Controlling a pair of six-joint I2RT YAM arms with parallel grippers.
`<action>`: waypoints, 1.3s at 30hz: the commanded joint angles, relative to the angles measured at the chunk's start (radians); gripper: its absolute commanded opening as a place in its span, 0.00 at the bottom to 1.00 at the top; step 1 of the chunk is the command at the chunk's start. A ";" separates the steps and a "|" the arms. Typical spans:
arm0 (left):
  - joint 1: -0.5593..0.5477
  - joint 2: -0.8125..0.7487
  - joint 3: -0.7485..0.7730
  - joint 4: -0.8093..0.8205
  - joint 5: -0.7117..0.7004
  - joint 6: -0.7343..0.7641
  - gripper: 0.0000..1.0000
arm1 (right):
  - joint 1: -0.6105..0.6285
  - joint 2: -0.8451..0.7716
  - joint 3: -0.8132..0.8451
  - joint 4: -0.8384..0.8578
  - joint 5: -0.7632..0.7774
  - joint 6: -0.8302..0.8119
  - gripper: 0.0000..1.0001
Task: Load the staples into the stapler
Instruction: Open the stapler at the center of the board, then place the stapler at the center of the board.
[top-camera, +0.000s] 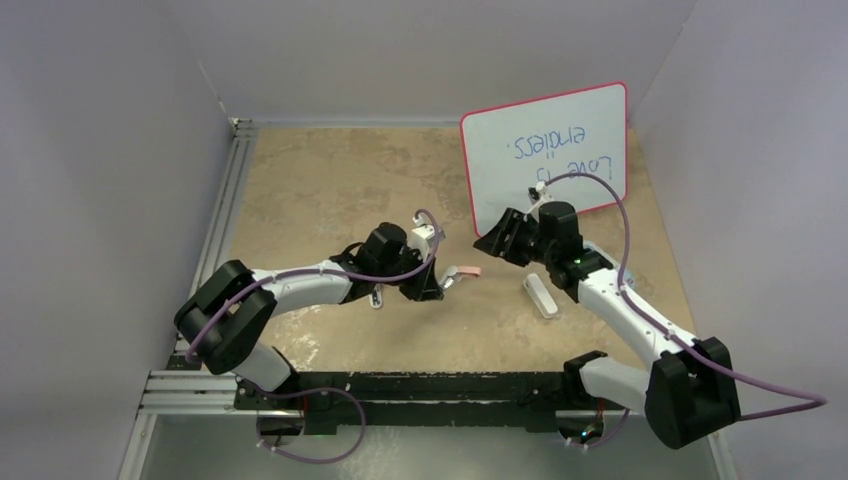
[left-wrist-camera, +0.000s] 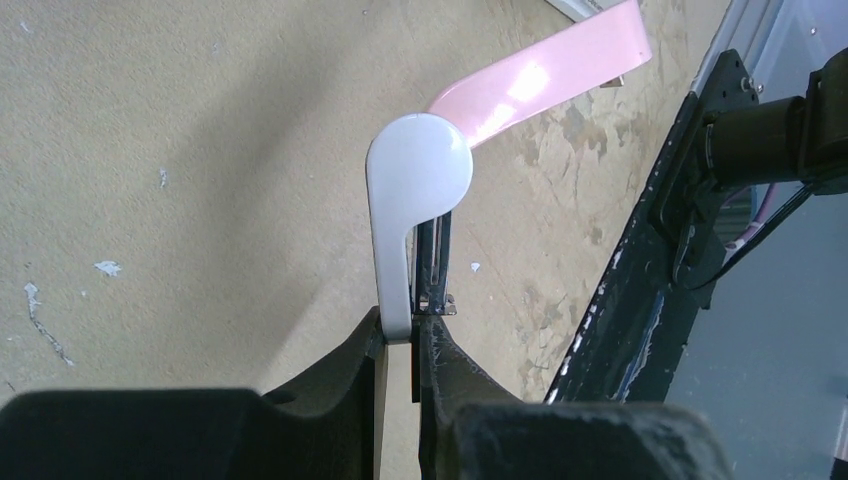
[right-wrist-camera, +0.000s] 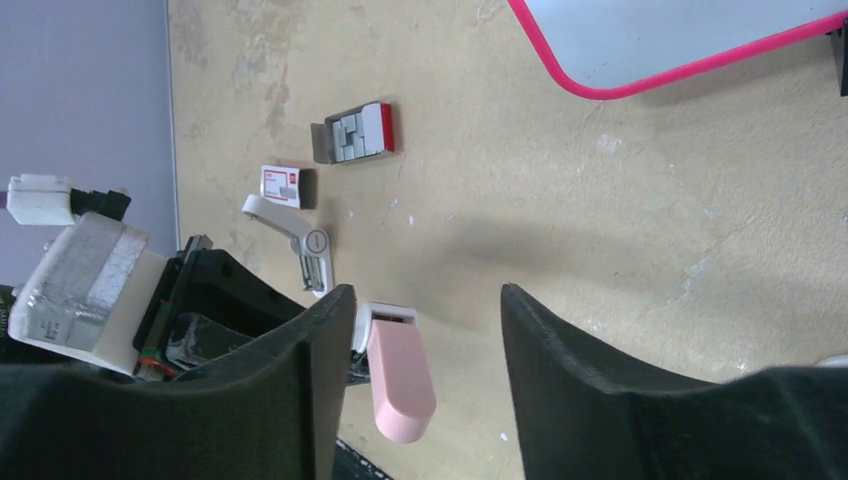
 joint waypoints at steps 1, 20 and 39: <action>0.001 -0.017 0.032 0.049 0.014 -0.105 0.00 | 0.000 -0.036 -0.036 0.085 -0.038 -0.044 0.64; 0.001 0.055 0.058 0.180 -0.054 -0.460 0.00 | 0.147 -0.070 -0.120 0.259 0.185 0.159 0.81; 0.000 0.052 0.029 0.226 -0.058 -0.453 0.00 | 0.210 0.063 -0.098 0.323 0.234 0.206 0.56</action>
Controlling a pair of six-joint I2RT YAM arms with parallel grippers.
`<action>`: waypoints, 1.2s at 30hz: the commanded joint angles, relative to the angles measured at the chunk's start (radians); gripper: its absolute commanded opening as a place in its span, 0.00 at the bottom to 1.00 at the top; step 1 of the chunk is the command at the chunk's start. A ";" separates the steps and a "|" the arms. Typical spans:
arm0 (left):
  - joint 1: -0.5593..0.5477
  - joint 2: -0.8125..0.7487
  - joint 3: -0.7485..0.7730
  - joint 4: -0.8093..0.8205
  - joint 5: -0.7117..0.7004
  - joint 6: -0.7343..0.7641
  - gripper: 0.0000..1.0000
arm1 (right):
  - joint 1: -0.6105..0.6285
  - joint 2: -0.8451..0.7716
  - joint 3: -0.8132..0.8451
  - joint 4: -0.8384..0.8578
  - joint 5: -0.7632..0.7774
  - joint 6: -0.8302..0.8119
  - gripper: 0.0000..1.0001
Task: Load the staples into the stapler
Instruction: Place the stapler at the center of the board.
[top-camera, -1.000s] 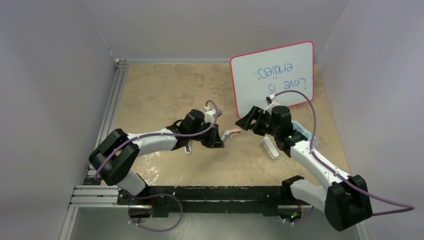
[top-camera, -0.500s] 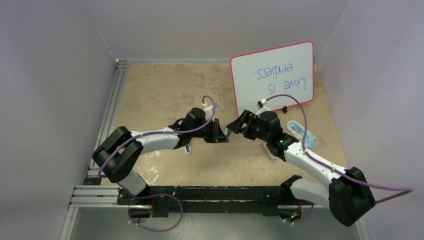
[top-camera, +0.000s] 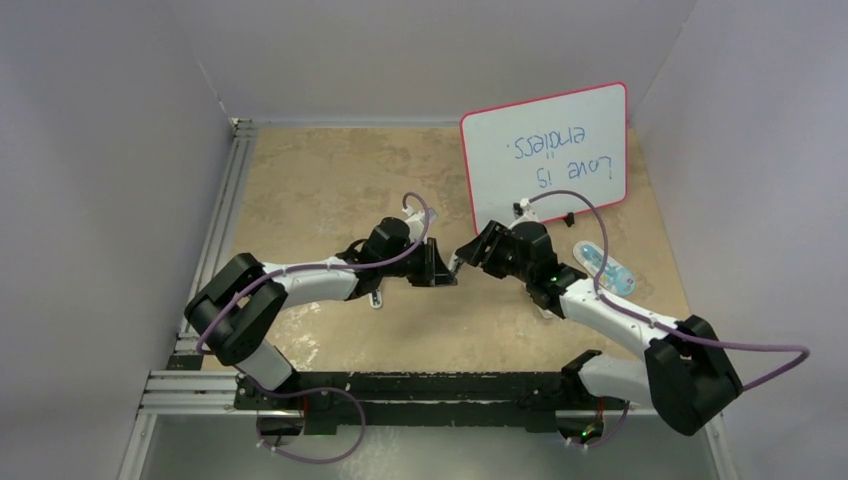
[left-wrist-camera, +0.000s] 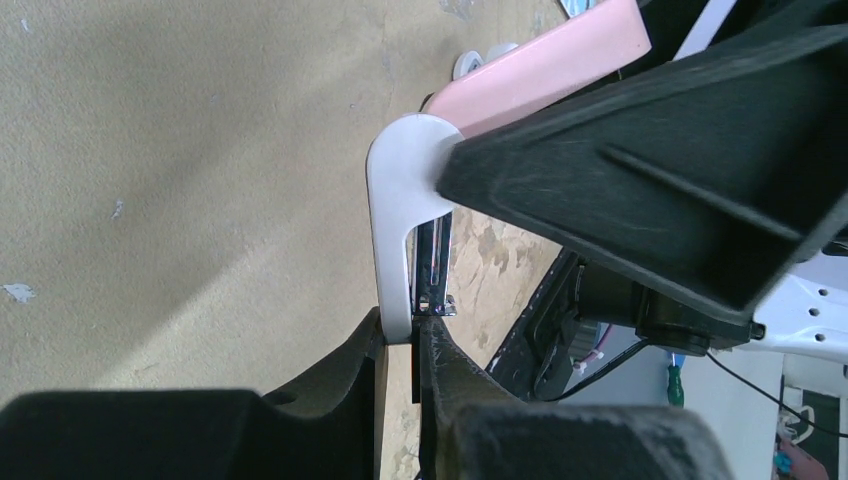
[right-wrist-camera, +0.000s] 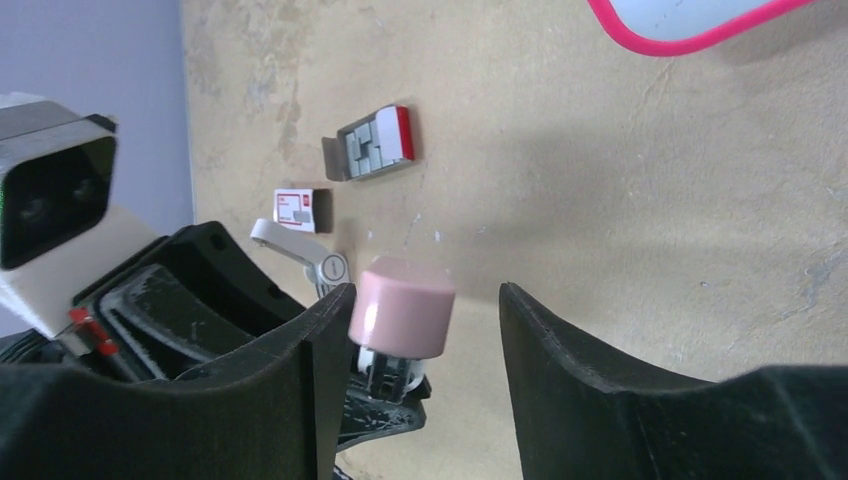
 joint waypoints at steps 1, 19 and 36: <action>0.000 -0.006 -0.002 0.075 0.004 -0.002 0.00 | 0.006 0.027 0.042 0.049 0.013 0.019 0.54; 0.001 -0.039 0.003 -0.056 -0.098 0.041 0.39 | 0.019 0.128 0.133 -0.036 0.067 -0.073 0.25; 0.001 -0.332 0.065 -0.490 -0.520 0.075 0.50 | 0.176 0.457 0.450 -0.260 0.413 -0.271 0.29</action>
